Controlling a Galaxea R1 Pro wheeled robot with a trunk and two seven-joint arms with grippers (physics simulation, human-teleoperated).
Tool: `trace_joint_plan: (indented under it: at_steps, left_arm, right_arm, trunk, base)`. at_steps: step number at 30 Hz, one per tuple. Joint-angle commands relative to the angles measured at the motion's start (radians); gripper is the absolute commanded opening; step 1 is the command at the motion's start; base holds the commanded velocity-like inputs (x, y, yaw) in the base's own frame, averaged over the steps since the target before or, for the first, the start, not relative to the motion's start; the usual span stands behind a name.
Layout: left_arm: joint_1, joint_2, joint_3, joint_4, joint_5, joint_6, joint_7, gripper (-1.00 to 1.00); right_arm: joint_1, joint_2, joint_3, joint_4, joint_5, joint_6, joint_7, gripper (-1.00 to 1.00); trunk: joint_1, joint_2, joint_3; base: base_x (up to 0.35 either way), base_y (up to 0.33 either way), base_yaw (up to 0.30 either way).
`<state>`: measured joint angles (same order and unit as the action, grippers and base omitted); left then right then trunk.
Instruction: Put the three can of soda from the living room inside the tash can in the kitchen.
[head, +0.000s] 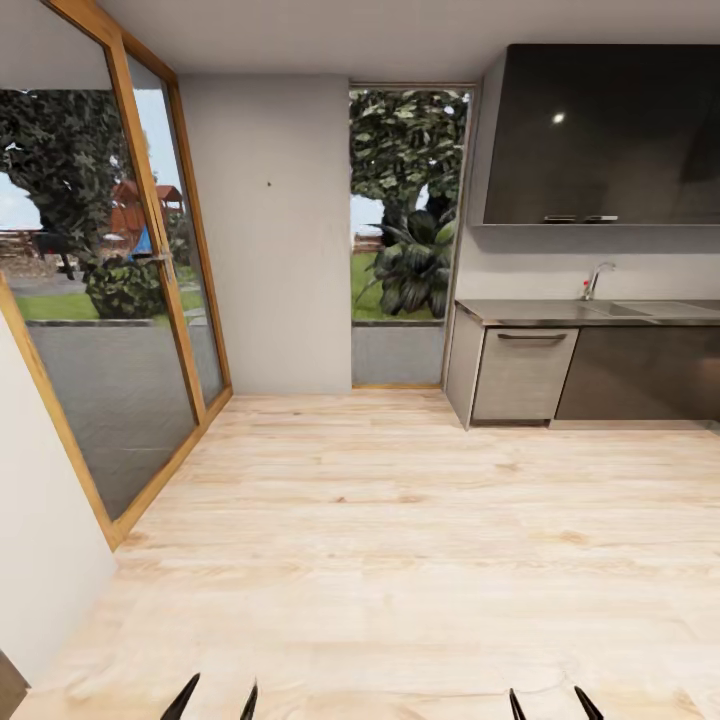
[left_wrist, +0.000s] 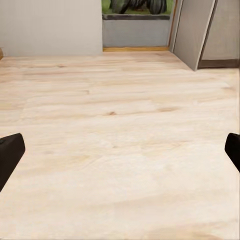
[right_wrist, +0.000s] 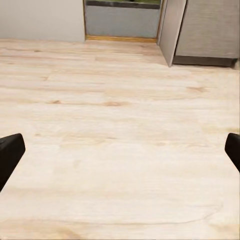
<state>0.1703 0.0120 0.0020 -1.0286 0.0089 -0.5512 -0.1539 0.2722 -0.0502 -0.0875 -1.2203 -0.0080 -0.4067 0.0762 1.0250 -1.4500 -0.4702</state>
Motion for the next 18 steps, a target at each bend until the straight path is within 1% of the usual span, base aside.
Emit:
trace_joint_plan:
  at_steps: [1, 5, 18]
  left_arm:
    - [0.000, 0.000, 0.000, 0.022, 0.000, -0.001, -0.004, 1.00]
    - [0.000, 0.000, -0.002, 0.078, -0.008, -0.005, -0.015, 1.00]
    - [0.000, 0.000, -0.004, 0.093, -0.011, -0.006, -0.018, 1.00]
  right_arm:
    - [0.000, 0.000, -0.005, 0.007, 0.000, -0.002, 0.000, 1.00]
    - [0.000, -0.001, -0.018, 0.028, -0.002, -0.007, 0.000, 1.00]
    - [0.000, 0.000, -0.021, 0.035, -0.003, -0.007, 0.000, 1.00]
  trunk:
    - [0.000, 0.000, 0.000]
    - [0.000, 0.000, 0.000]
    - [0.000, 0.000, 0.000]
  base:
    - [0.000, 0.000, 0.000]
    - [0.000, 0.000, 0.000]
    - [0.000, 0.000, 0.000]
